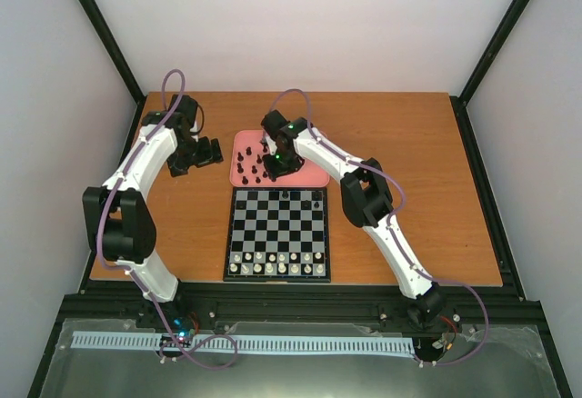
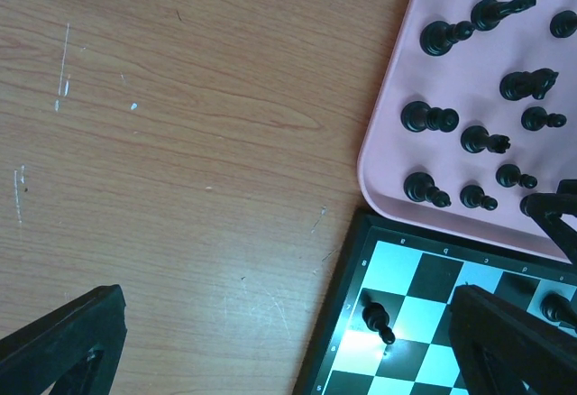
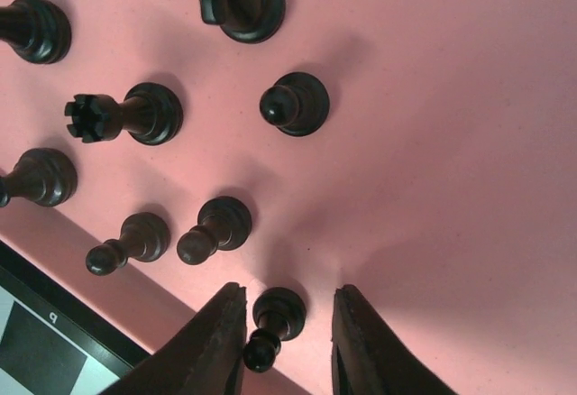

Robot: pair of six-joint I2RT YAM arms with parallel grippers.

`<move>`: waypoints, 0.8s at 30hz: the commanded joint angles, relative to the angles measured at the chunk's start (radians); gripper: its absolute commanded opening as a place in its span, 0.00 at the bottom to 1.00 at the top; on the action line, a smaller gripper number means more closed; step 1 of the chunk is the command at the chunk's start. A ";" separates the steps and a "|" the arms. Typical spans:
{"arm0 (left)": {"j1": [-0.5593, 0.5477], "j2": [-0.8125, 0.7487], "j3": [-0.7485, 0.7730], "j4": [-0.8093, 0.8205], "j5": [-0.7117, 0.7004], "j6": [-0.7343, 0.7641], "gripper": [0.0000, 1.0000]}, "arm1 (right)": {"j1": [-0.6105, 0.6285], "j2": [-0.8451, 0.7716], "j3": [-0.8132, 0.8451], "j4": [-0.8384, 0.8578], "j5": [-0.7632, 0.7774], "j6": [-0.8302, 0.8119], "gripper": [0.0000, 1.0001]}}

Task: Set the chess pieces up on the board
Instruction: Pick up the chess piece from the storage box.

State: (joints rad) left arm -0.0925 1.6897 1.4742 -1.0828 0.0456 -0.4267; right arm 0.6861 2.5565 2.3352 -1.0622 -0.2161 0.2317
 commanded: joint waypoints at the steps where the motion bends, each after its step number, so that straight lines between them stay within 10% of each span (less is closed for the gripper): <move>1: -0.002 0.010 0.006 0.014 0.002 -0.009 1.00 | 0.001 0.014 0.036 -0.013 -0.002 -0.004 0.25; 24: -0.002 -0.008 0.009 0.010 0.006 -0.012 1.00 | 0.002 -0.234 -0.047 0.020 0.076 -0.004 0.06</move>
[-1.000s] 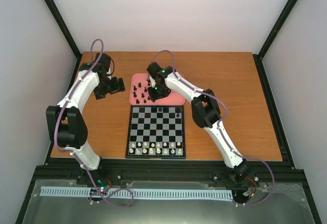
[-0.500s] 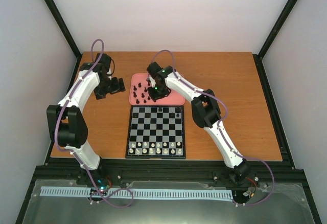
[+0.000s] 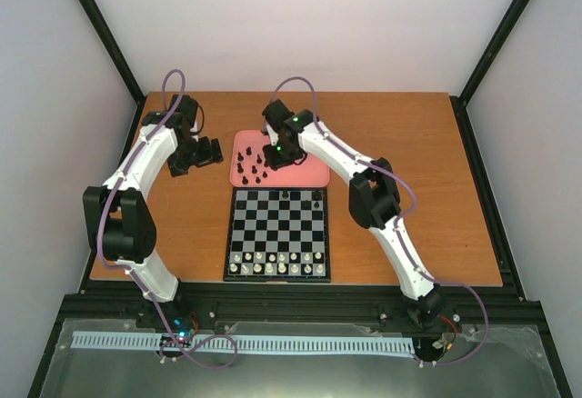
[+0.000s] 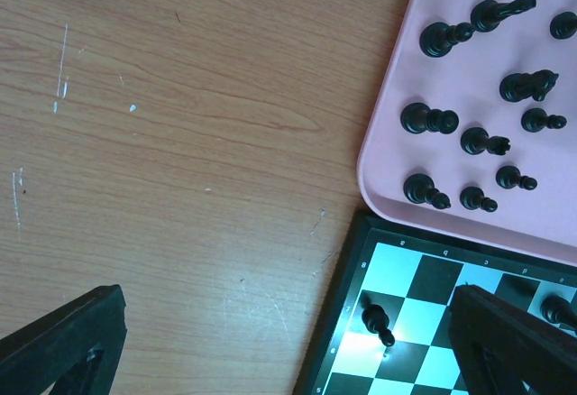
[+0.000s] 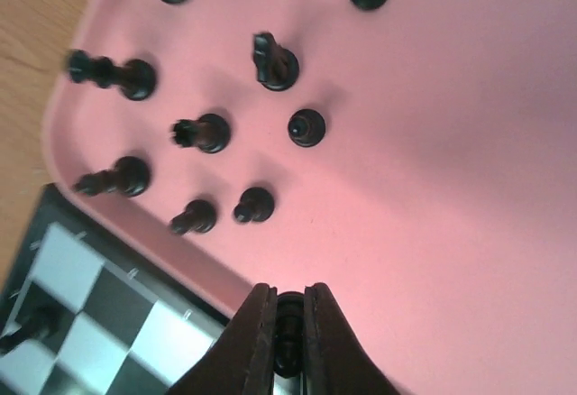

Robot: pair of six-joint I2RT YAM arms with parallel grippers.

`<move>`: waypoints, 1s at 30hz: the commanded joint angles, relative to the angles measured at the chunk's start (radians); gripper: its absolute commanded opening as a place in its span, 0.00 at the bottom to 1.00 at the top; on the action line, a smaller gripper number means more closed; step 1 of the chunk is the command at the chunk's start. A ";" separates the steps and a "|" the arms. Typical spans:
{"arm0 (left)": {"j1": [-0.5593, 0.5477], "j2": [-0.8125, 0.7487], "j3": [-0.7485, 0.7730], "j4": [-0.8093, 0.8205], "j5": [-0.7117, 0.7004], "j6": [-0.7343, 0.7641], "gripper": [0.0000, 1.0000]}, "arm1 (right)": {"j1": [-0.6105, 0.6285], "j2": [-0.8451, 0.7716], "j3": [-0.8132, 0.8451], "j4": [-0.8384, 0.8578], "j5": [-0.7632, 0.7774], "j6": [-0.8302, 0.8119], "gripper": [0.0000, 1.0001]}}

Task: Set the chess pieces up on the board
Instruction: Pick up the chess piece from the storage box, then place the chess piece on the chessboard.

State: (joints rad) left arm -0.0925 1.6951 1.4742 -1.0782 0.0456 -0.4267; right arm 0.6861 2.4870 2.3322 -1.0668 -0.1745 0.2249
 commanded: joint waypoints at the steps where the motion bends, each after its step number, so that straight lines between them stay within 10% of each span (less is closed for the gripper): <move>1: -0.001 -0.015 0.009 0.006 0.008 -0.012 1.00 | 0.003 -0.194 -0.074 0.029 0.043 0.006 0.06; 30: -0.002 -0.040 -0.014 0.013 0.030 -0.016 1.00 | 0.069 -0.517 -0.730 0.172 -0.008 0.092 0.06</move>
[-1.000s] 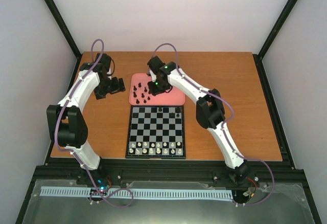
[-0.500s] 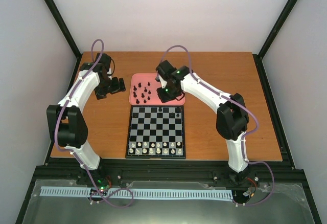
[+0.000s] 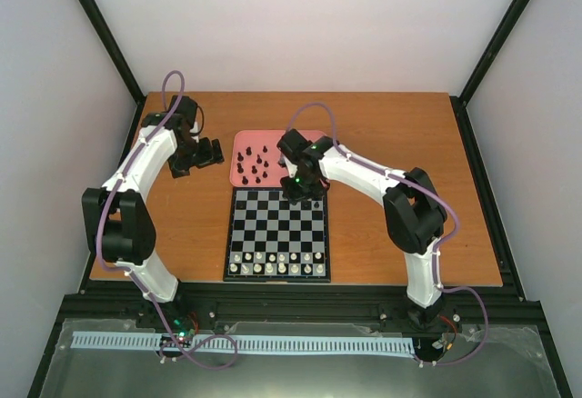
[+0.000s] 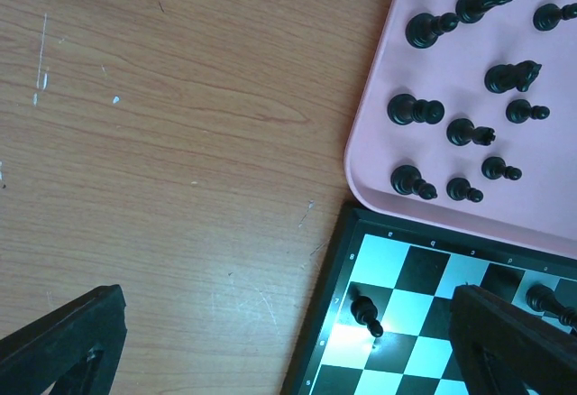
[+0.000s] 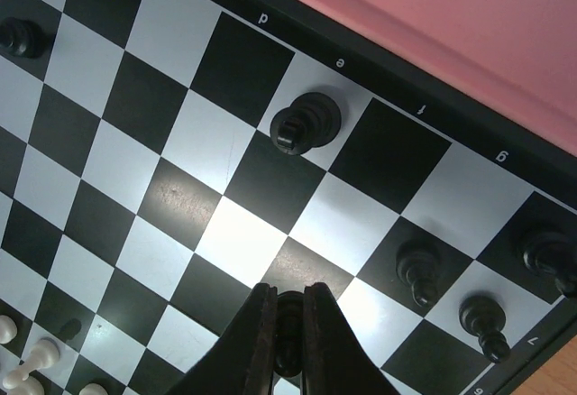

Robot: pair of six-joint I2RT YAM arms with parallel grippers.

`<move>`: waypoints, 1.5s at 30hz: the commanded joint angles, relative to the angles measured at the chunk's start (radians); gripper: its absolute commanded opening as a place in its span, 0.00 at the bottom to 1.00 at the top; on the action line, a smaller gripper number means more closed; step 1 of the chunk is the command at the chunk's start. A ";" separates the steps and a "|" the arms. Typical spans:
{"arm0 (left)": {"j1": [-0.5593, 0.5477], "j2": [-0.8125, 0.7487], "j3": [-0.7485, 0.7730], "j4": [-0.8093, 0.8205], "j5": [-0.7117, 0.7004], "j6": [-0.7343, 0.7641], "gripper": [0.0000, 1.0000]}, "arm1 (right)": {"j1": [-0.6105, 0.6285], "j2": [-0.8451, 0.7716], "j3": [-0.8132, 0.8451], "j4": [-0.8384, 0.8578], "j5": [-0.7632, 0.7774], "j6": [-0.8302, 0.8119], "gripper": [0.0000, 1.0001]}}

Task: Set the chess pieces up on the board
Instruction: Place the chess piece on the chessboard.

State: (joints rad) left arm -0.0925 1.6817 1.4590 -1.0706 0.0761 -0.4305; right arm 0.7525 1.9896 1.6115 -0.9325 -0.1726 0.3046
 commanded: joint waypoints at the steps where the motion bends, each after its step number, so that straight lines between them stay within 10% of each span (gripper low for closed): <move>1: -0.002 -0.028 0.002 0.006 -0.003 -0.012 1.00 | 0.003 -0.015 -0.009 0.039 -0.008 0.012 0.06; 45: -0.002 -0.016 0.004 0.001 -0.019 -0.008 1.00 | -0.005 0.098 0.013 0.050 0.047 0.002 0.09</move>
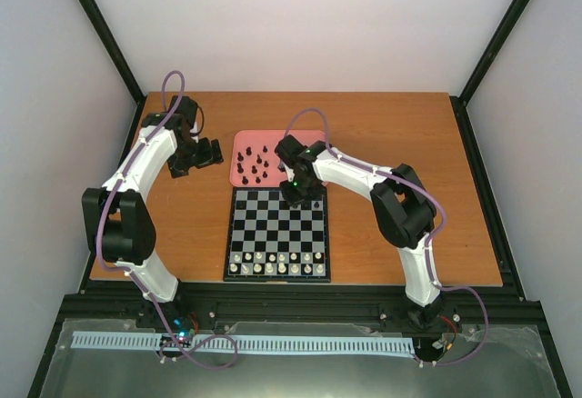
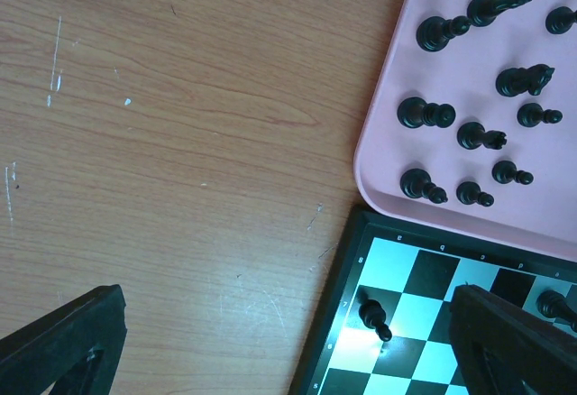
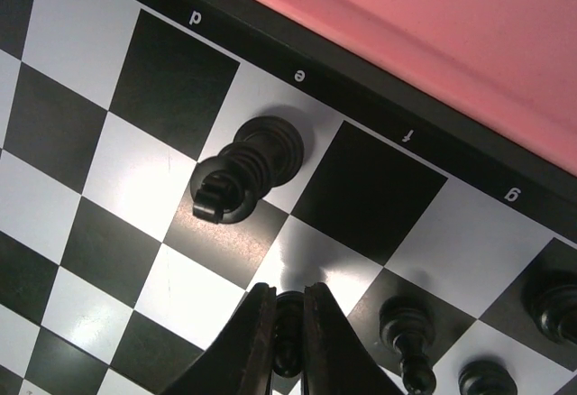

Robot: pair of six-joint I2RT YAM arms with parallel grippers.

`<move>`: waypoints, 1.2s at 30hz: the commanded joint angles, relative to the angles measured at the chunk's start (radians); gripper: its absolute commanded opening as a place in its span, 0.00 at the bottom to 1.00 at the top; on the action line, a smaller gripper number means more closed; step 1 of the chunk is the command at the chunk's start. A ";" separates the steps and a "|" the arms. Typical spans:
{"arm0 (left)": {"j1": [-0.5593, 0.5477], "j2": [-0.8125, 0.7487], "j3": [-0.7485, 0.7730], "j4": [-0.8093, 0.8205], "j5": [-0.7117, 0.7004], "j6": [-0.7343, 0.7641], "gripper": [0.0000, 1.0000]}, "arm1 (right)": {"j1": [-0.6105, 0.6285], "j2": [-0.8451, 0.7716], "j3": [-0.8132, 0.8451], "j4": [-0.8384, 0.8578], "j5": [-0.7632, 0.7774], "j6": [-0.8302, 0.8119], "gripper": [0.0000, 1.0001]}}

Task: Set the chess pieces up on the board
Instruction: Place the chess piece on the chessboard.

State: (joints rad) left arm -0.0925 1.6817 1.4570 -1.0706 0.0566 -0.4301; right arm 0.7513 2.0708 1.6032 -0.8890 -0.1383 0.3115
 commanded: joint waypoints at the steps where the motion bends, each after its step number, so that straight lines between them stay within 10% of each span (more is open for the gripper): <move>1: -0.002 -0.016 0.006 0.001 0.000 -0.008 1.00 | -0.004 0.019 0.022 0.004 0.013 -0.005 0.09; 31: -0.002 -0.018 0.002 0.004 0.008 -0.007 1.00 | -0.004 0.031 0.061 -0.009 0.025 -0.010 0.17; 36: -0.002 -0.022 0.003 0.004 0.012 -0.010 1.00 | -0.004 -0.021 0.047 -0.010 0.009 -0.014 0.31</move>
State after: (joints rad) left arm -0.0925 1.6817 1.4570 -1.0706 0.0574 -0.4305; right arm 0.7513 2.0953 1.6409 -0.8936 -0.1310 0.3073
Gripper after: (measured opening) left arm 0.999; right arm 0.270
